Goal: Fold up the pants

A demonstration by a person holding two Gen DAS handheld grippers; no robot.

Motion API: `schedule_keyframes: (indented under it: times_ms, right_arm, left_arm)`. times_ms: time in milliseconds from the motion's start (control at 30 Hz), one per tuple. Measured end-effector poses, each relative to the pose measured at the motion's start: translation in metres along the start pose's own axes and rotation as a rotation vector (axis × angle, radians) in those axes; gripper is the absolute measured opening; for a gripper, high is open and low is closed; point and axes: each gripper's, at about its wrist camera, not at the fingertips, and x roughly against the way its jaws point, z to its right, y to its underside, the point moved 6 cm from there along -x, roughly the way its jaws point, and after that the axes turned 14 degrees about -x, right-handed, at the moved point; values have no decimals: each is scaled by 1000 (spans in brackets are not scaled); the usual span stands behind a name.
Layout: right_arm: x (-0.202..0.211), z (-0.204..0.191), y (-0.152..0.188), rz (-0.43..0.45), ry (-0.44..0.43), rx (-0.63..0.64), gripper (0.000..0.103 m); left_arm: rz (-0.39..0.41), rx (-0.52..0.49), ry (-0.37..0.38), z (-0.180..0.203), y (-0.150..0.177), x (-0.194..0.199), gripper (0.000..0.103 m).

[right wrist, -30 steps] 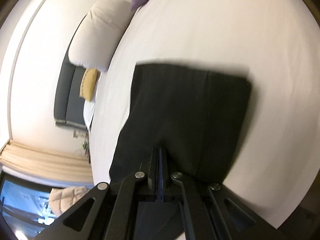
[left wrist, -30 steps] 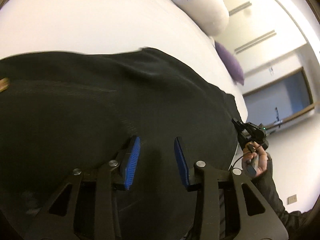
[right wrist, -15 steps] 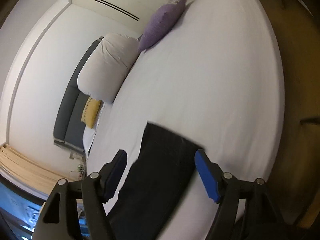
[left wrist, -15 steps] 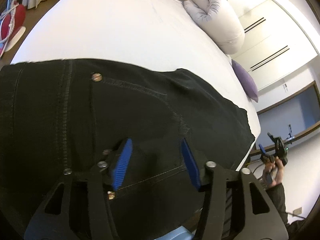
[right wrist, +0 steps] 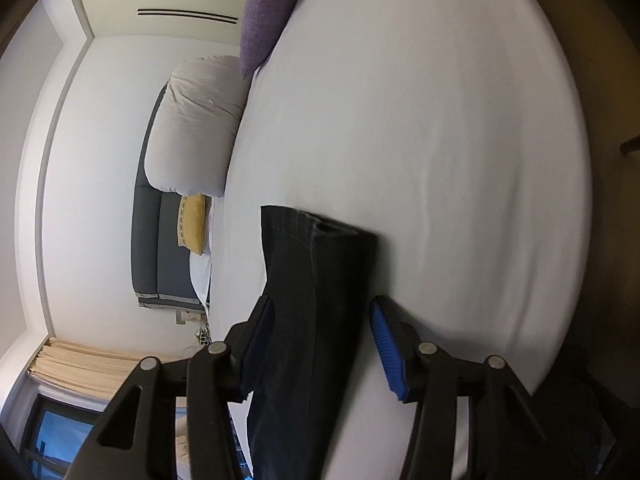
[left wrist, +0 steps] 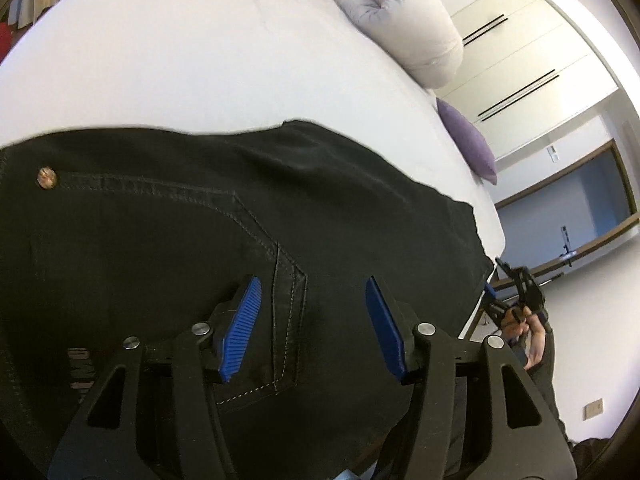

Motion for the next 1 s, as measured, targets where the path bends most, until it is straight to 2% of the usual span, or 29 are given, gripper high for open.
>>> schedule_keyframes:
  times_ms: [133, 233, 300, 367, 400, 533, 700, 767, 833, 900, 1000]
  right_arm:
    - [-17, -5, -7, -1, -12, -25, 49]
    - [-24, -6, -13, 2, -23, -42, 39]
    - [-28, -7, -15, 2, -17, -36, 26]
    - [-30, -7, -16, -5, -20, -33, 16]
    - [-32, -7, -15, -8, -19, -34, 13]
    - [-32, -7, -13, 5, -27, -21, 11]
    - [-28, -24, -2, 40, 11, 67, 10]
    - [-27, -45, 14, 50, 42, 176, 10]
    - [-27, -68, 38, 41, 88, 337, 10]
    - [-37, -95, 87, 1, 169, 592, 10]
    - [-54, -108, 167, -68, 298, 959, 10]
  left_arm:
    - [9, 51, 31, -10, 6, -7, 52]
    - [-2, 35, 8, -15, 11, -6, 43]
    - [-2, 35, 1, -13, 12, -12, 40]
    - [0, 46, -3, -18, 14, -11, 32]
    - [-1, 49, -6, -20, 15, -11, 32]
    - [-2, 54, -1, -21, 16, -10, 32]
    - [-1, 56, -3, -22, 16, -9, 32]
    - [0, 58, -4, -22, 16, -10, 32]
    - [1, 60, -4, -22, 16, -10, 32]
    - [0, 63, -6, -21, 16, -11, 32]
    - [4, 72, -8, -21, 15, -10, 32]
